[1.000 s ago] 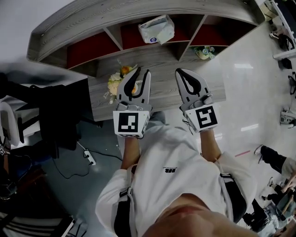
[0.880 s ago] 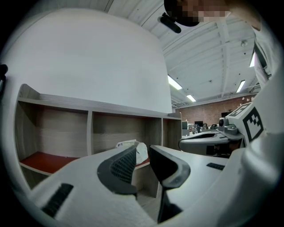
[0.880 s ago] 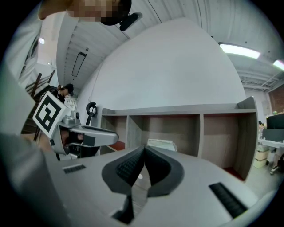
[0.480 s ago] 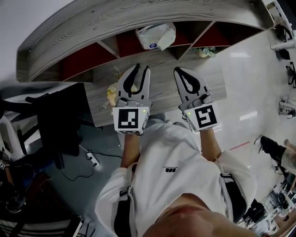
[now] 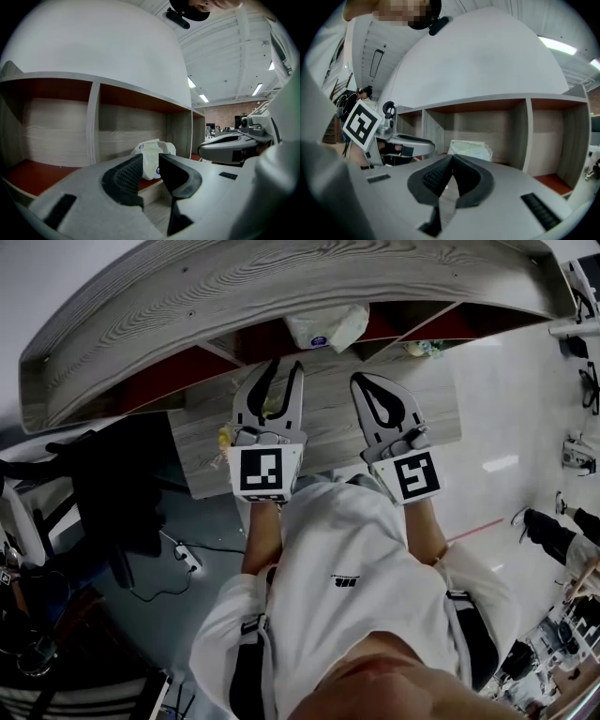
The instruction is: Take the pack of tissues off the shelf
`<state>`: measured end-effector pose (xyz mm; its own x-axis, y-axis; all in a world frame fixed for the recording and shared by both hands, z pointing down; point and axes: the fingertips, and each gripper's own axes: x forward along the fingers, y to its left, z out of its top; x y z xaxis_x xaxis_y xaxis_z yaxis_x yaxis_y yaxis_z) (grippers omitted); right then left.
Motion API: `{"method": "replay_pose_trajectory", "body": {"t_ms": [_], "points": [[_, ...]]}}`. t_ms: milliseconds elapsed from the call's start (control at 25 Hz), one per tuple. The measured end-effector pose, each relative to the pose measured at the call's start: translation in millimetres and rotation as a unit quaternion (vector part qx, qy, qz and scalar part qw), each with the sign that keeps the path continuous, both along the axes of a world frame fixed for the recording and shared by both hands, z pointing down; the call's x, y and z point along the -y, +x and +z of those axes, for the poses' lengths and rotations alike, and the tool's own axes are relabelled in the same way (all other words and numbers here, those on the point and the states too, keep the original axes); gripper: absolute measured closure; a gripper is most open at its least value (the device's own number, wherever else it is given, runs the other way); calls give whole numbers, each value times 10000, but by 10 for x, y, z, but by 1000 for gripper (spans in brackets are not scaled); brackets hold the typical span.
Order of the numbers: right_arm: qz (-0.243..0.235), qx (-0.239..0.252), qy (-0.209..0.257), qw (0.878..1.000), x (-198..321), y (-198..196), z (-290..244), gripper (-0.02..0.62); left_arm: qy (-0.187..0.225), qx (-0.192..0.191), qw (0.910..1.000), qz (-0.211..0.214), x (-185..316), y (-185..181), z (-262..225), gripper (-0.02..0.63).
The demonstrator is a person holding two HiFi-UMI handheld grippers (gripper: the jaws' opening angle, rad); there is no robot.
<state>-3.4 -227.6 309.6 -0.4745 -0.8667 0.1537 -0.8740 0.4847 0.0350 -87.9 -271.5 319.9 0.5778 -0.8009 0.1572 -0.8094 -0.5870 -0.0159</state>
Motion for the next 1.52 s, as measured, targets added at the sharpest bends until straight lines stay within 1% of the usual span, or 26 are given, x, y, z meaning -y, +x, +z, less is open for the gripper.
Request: {"method": "replay_pose_trajectory", "body": {"t_ms": [200,480,1120,1360,1520], "points": [[-93,110,17,9999,94,-86,21,571,-128,60,9999,78,145,68,105,486],[-86,158,-199,9996,173,-125,168,571,-384,83,9992,75,311,101,319,474],[20,184,-451,9988,280,-12,356,571,-837,172,9963,104,460,231,654,468],[70,172,-475,9987,274,78,364,571,-885,314,9956,57,468,297,724,516],[100,167,-487,9986,258,104,381,571,-859,313,9958,-3,466,286,734,556]]}}
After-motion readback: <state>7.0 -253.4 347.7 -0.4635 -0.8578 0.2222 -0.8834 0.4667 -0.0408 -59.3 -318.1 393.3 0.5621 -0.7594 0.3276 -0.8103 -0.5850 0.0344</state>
